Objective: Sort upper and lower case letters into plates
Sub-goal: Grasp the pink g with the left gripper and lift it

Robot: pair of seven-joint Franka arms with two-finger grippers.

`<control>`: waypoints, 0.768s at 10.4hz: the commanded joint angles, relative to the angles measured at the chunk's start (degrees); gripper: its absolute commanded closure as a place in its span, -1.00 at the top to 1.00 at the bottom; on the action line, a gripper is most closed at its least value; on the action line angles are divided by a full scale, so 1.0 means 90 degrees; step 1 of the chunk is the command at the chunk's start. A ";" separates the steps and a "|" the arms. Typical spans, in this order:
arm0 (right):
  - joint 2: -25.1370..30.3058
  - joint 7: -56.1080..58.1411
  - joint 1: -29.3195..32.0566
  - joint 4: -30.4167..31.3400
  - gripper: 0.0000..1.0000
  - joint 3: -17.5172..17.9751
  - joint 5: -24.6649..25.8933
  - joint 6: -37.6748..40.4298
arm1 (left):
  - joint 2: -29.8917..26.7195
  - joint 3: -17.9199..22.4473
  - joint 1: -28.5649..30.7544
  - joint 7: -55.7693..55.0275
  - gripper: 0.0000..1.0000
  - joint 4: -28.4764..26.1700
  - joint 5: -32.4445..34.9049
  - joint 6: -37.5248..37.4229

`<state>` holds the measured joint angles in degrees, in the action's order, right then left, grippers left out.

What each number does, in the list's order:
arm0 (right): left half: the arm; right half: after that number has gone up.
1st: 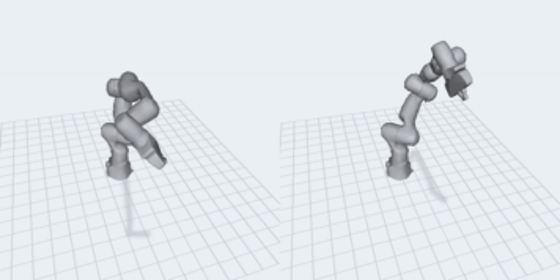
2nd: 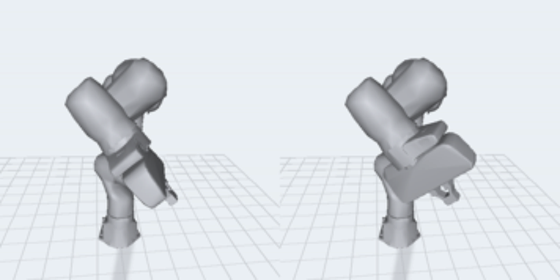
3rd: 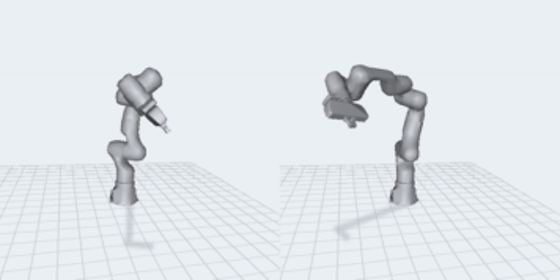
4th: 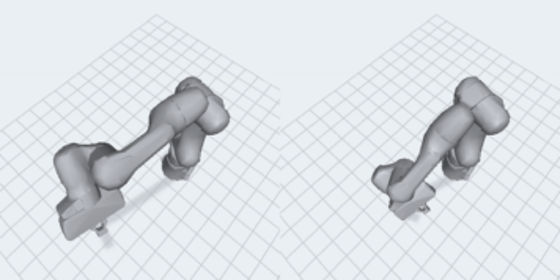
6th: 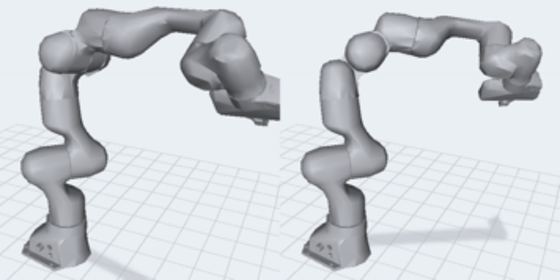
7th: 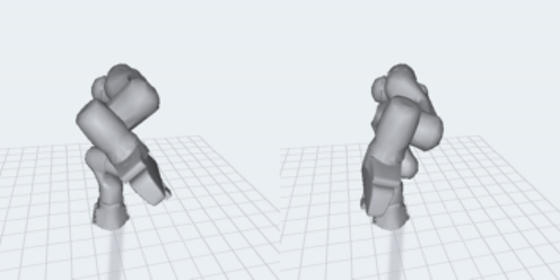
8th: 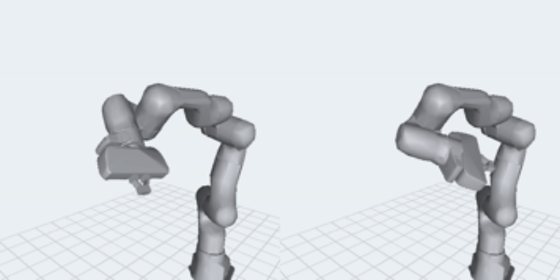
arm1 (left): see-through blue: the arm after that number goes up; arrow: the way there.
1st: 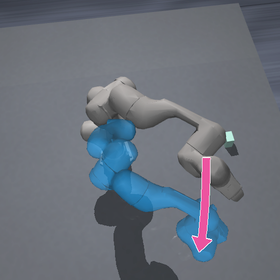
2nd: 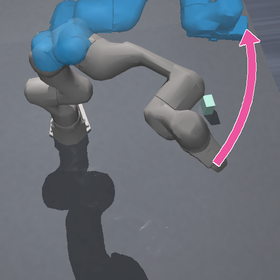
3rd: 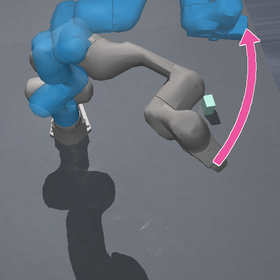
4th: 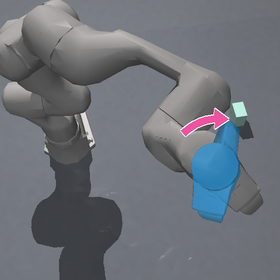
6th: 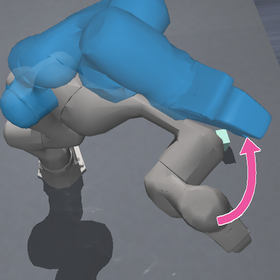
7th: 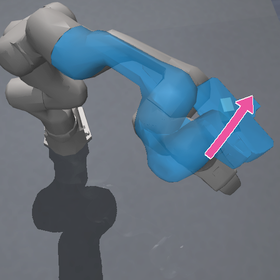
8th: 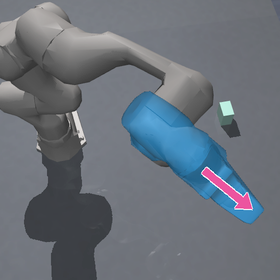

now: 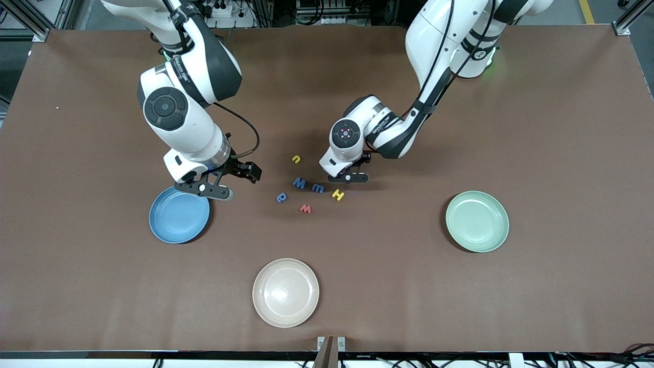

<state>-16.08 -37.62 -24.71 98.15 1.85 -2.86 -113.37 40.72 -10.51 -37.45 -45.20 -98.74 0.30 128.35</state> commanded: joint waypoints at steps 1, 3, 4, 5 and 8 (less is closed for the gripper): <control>0.0087 -0.0185 -0.0048 0.0042 1.00 0.0029 0.0064 0.0038 | -0.0032 0.0025 -0.0067 -0.0153 0.30 -0.0054 0.0093 0.0036; 0.0078 -0.0205 -0.0067 0.0042 1.00 0.0029 0.0064 0.0038 | -0.0032 0.0015 -0.0068 -0.0173 0.22 -0.0044 0.0093 0.0036; 0.0068 -0.0253 -0.0125 0.0042 1.00 0.0029 0.0064 0.0038 | -0.0032 0.0025 -0.0068 -0.0212 0.22 -0.0044 0.0093 0.0036; 0.0068 -0.0273 -0.0126 0.0051 1.00 0.0029 0.0064 0.0028 | -0.0032 0.0015 -0.0068 -0.0261 0.16 -0.0044 0.0103 0.0036; 0.0068 -0.0273 -0.0126 0.0052 1.00 0.0029 0.0064 0.0028 | -0.0042 0.0025 -0.0107 -0.0397 -0.17 -0.0034 0.0093 0.0026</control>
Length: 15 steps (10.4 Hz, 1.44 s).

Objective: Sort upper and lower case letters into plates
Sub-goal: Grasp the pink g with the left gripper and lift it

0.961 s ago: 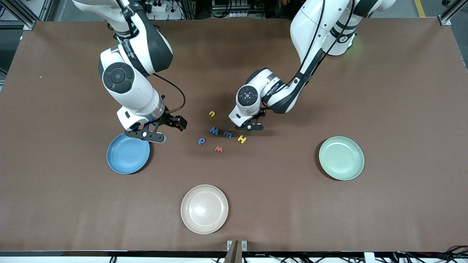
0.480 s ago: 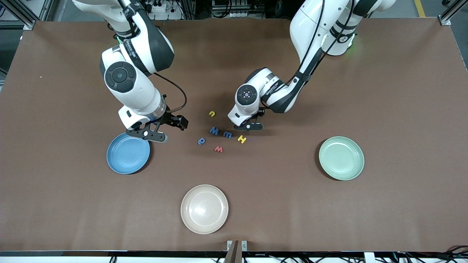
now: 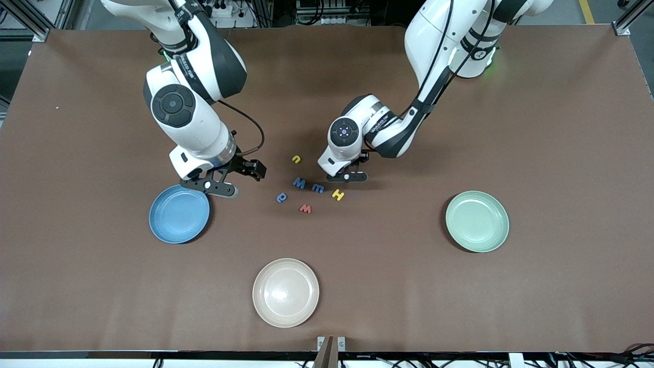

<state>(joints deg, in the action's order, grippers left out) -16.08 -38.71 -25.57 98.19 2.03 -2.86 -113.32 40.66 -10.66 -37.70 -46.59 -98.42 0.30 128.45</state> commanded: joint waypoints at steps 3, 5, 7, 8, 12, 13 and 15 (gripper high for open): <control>0.0068 -0.0142 -0.0030 0.0047 1.00 0.0009 0.0064 0.0023 | -0.0045 0.0041 -0.0098 -0.0409 -0.63 -0.0031 0.0113 0.0005; 0.0049 -0.0190 -0.0107 0.0047 1.00 0.0009 0.0093 0.0023 | -0.0045 0.0051 -0.0166 -0.0575 -0.98 -0.0031 0.0142 0.0005; 0.0010 -0.0561 -0.0234 0.0047 1.00 0.0009 0.0093 -0.0026 | -0.0133 0.0061 -0.0108 -0.0663 -1.00 0.0134 0.0142 -0.0266; 0.0000 -0.0562 -0.0244 0.0057 1.00 0.0009 0.0093 -0.0026 | -0.0201 0.0080 -0.0060 -0.0605 -1.00 0.0241 0.0152 -0.0510; 0.0000 -0.0572 -0.0274 0.0076 1.00 0.0009 0.0161 -0.0016 | -0.0562 0.0139 0.0719 0.0164 -1.00 0.0291 0.0152 -0.1106; -0.0010 -0.0746 -0.0351 0.0096 1.00 0.0009 0.0161 -0.0045 | -0.0669 0.0139 0.1032 0.0428 -1.00 0.0301 0.0152 -0.1292; -0.0088 -0.0932 -0.0556 0.0232 1.00 0.0009 0.0161 -0.0172 | -0.0787 0.0139 0.1598 0.0974 -1.00 0.0301 0.0162 -0.1547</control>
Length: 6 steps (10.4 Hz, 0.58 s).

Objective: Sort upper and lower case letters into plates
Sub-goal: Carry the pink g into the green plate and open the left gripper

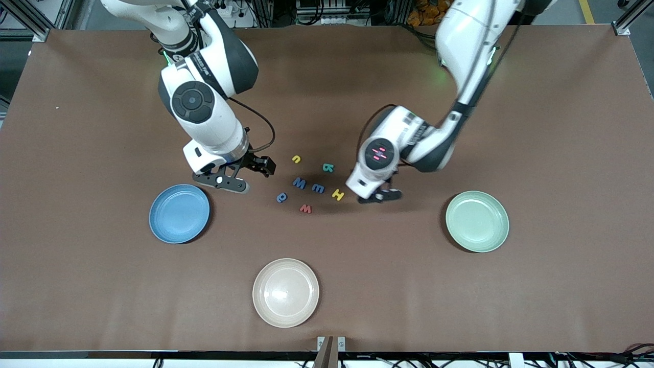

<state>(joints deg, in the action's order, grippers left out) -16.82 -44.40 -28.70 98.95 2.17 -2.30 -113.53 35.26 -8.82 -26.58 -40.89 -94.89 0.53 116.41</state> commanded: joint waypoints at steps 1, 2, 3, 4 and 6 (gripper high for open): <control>-0.0064 -0.0571 -0.0325 0.0158 1.00 -0.0007 0.0099 -0.0236 | -0.0197 -0.0055 0.0656 0.0606 -1.00 -0.0092 0.0223 -0.0220; -0.0181 -0.0796 -0.0520 0.0196 1.00 -0.0007 0.0099 -0.0343 | -0.0342 -0.0065 0.1017 0.0918 -1.00 -0.0092 0.0485 -0.0239; -0.0279 -0.0982 -0.0657 0.0361 1.00 -0.0007 0.0099 -0.0518 | -0.0372 -0.0065 0.1330 0.1317 -1.00 -0.0092 0.0633 -0.0539; -0.0251 -0.1168 -0.0784 0.0817 1.00 -0.0007 0.0099 -0.1110 | -0.0382 -0.0065 0.1652 0.1814 -1.00 -0.0092 0.0673 -0.0668; -0.0260 -0.1608 -0.1117 0.1591 1.00 -0.0017 0.0138 -0.2420 | -0.0441 -0.0065 0.2229 0.2646 -1.00 -0.0092 0.0683 -0.0679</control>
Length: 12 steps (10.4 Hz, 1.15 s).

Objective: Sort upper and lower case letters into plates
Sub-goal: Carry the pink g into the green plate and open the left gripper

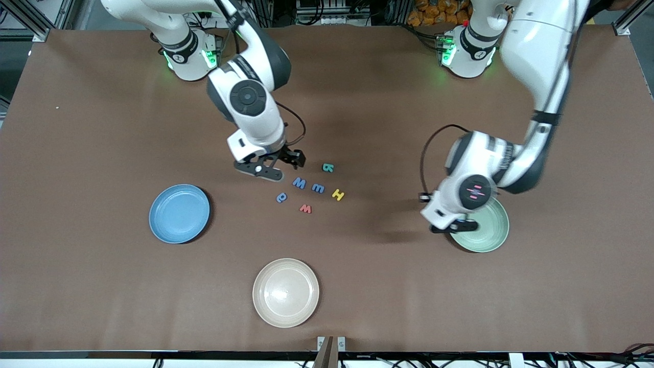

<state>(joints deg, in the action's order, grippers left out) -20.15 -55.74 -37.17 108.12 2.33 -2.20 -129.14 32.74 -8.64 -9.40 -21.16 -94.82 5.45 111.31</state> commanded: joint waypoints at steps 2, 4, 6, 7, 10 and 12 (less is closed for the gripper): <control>-0.0230 -0.0602 -0.0517 0.0894 1.00 -0.0044 0.0457 -0.1224 | -0.0064 -0.0085 0.0661 0.0865 -1.00 -0.0031 0.0525 -0.0092; -0.0407 -0.0613 -0.0548 0.1062 1.00 -0.0044 0.0752 -0.1305 | 0.0219 -0.0085 0.0878 0.1256 -1.00 0.0213 0.0605 -0.0063; -0.0758 -0.0690 -0.0694 0.0937 1.00 -0.0054 0.0772 -0.1392 | 0.0492 -0.0085 0.0907 0.1374 -0.92 0.0223 0.0858 0.0024; -0.0798 -0.0710 -0.0704 0.0907 1.00 -0.0054 0.0772 -0.1393 | 0.0503 -0.0085 0.0975 0.1384 -0.44 0.0223 0.0879 0.0035; -0.1052 -0.0974 -0.0753 0.0897 1.00 -0.0044 0.0976 -0.1500 | 0.0532 -0.0085 0.0976 0.1531 0.94 0.0223 0.0898 0.0035; -0.1130 -0.0994 -0.0743 0.0838 1.00 -0.0054 0.0977 -0.1510 | 0.0435 -0.0085 0.0966 0.1531 1.00 0.0281 0.0947 0.0025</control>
<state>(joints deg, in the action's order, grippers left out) -29.33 -62.74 -43.30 116.87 2.33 5.19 -142.52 37.22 -8.77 -1.21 -8.47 -93.31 12.31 111.93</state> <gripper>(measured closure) 0.000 0.137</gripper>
